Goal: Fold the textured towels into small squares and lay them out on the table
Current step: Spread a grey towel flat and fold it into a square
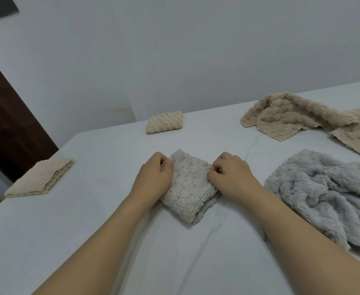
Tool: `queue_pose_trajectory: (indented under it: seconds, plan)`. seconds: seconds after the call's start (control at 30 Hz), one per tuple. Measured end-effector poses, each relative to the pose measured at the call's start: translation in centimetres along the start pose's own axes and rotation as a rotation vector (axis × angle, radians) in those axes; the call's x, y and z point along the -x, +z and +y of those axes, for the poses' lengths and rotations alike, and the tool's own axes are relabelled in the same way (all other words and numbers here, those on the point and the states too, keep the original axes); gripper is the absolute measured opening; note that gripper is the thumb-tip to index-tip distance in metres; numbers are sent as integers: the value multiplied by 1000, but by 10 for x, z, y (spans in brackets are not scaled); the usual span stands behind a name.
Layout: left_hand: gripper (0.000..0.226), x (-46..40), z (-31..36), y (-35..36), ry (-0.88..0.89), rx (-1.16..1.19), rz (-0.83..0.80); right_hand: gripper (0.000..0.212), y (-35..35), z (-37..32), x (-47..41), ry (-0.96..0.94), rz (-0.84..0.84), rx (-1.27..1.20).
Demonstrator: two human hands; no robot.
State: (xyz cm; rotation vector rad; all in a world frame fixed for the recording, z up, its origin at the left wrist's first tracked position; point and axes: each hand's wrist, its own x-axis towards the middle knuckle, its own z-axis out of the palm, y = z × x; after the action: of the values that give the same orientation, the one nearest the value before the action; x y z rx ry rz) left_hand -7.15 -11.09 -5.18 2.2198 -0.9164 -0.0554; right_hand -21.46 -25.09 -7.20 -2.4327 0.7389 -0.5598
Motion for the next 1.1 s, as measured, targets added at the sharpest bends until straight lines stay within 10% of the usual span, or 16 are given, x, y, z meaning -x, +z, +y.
queue_pose_trajectory:
  seconds: [0.2, 0.53, 1.1]
  plan:
    - [21, -9, 5, -22, -436, 188, -318, 28, 2, 3, -1, -18, -37, 13]
    - [29, -9, -9, -9, -163, 24, -326, 56, -2, 0, 3, 114, 21, 217]
    - [46, 0, -6, 5, -130, 21, -233, 26, -12, 10, -14, 94, -34, 233]
